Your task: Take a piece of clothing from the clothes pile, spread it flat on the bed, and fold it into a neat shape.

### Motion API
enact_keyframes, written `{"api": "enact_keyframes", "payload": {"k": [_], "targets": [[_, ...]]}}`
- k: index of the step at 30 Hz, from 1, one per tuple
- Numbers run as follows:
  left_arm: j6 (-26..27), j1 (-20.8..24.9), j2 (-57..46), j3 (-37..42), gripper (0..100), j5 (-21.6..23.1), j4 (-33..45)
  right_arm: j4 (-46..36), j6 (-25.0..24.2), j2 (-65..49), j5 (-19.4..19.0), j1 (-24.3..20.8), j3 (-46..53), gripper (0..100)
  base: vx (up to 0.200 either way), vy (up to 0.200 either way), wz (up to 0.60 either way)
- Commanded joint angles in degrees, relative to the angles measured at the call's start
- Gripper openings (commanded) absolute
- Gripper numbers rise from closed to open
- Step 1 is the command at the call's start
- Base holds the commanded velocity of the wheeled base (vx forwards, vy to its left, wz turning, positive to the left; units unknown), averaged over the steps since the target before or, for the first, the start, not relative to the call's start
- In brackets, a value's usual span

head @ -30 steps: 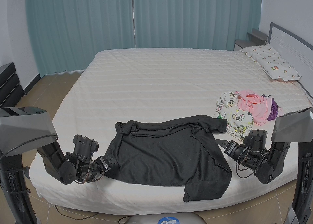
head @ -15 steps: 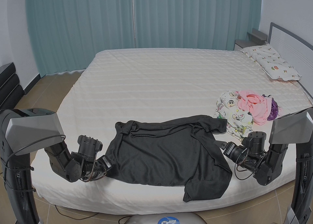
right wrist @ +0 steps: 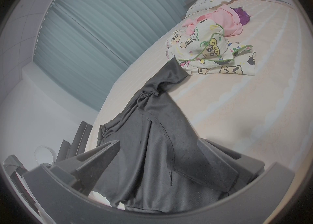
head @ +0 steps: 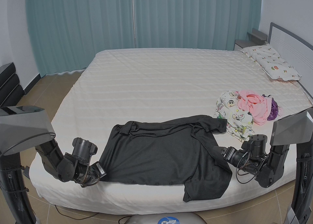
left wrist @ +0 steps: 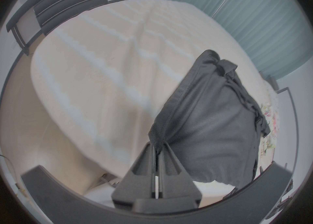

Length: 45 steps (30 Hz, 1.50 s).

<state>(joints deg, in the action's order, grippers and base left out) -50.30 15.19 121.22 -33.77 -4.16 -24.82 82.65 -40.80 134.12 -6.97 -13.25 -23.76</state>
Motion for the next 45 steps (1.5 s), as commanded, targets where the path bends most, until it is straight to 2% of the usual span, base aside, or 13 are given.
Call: {"api": "enact_keyframes", "payload": {"k": [1,10,11,15,19,28,33,34,38,41,45], "targets": [[0.02,-2.97,-8.81,3.97,0,0.73,3.81,-0.21,2.39,0.70,-1.38,0.77,1.26,100,0.000,0.000,0.00],[0.64,-7.28,-6.97,6.35,0,2.93,1.00,-0.30,6.61,1.93,-1.20,0.95,1.35,100,0.000,0.000,0.00],[2.49,-8.95,-6.17,7.05,0,3.37,0.91,-0.65,8.11,1.49,-0.85,0.59,1.00,100,0.000,0.000,0.00],[3.98,-10.27,-3.71,8.19,0,4.77,0.74,-1.44,10.92,1.14,-0.41,-0.99,0.29,100,0.000,0.000,0.00],[4.95,-11.85,-3.54,8.19,0,5.04,0.39,-5.04,15.23,1.23,2.31,-1.51,-1.73,100,0.000,0.000,0.00],[5.91,-13.26,-2.57,8.02,0,5.12,0.39,-14.10,23.75,1.41,5.57,-2.83,-6.91,100,0.000,0.000,0.00],[5.91,-13.26,-2.13,8.10,0,5.21,0.30,-17.53,27.88,1.41,5.74,-3.36,-7.35,100,0.000,0.000,0.00],[5.91,-13.26,-2.13,8.37,0,5.30,-0.14,-18.23,29.55,1.41,5.83,-3.36,-7.97,0,0.000,0.000,0.00],[6.00,-13.26,-1.78,8.46,0,5.21,-1.20,-18.23,30.34,0.70,8.03,-2.92,-8.41,0,0.000,0.000,0.00],[5.91,-13.26,-1.78,8.63,0,5.21,-1.20,-18.05,30.17,-1.23,7.85,-1.78,-7.71,0,0.000,0.000,0.00],[6.00,-13.26,-1.78,8.81,0,5.30,-1.20,-16.56,27.35,-4.75,7.41,1.74,-6.12,0,0.000,0.000,0.00]]}}
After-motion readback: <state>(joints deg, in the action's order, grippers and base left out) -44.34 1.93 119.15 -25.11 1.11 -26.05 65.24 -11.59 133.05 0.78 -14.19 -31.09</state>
